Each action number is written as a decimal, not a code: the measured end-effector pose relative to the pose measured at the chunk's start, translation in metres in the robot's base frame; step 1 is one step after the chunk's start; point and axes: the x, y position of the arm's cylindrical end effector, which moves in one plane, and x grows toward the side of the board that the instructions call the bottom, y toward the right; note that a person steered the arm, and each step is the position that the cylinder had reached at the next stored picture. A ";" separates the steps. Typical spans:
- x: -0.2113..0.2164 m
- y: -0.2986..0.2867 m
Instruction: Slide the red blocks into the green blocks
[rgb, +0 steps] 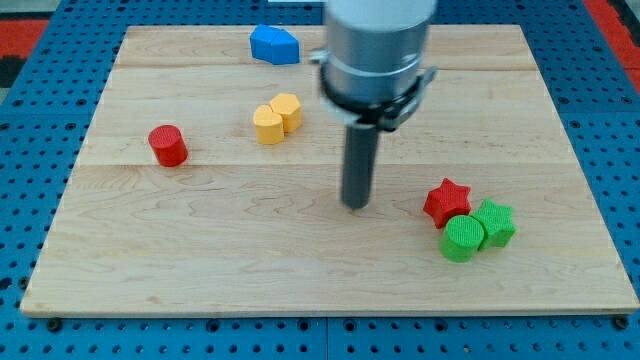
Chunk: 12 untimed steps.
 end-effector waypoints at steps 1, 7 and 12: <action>0.041 -0.081; -0.105 -0.150; -0.004 0.015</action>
